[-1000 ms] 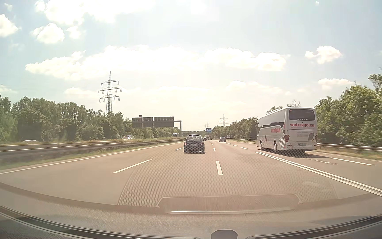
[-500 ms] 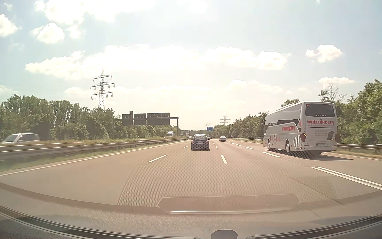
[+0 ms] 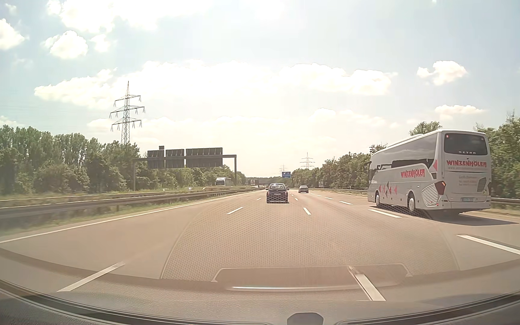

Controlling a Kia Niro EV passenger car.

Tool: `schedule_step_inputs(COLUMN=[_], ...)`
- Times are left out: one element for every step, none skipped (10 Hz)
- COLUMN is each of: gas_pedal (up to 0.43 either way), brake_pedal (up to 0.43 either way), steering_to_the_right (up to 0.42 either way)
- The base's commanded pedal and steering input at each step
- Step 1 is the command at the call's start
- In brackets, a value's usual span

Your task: Follow the waypoints while adhering to traffic rules and regulations

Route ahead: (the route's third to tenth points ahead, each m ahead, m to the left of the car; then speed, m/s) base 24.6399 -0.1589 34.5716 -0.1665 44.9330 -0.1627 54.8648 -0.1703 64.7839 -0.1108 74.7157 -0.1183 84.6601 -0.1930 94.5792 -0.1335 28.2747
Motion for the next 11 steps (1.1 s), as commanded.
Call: schedule_step_inputs(gas_pedal=[0.268,0.268,0.268,0.268,0.268,0.268,0.268,0.268,0.268,0.268,0.268], brake_pedal=[0.03,0.03,0.03,0.03,0.03,0.03,0.03,0.03,0.03,0.03,0.03], steering_to_the_right=[-0.001,0.0,0.0,0.0,0.0,0.0,0.001,0.002,0.002,0.002,0.002])
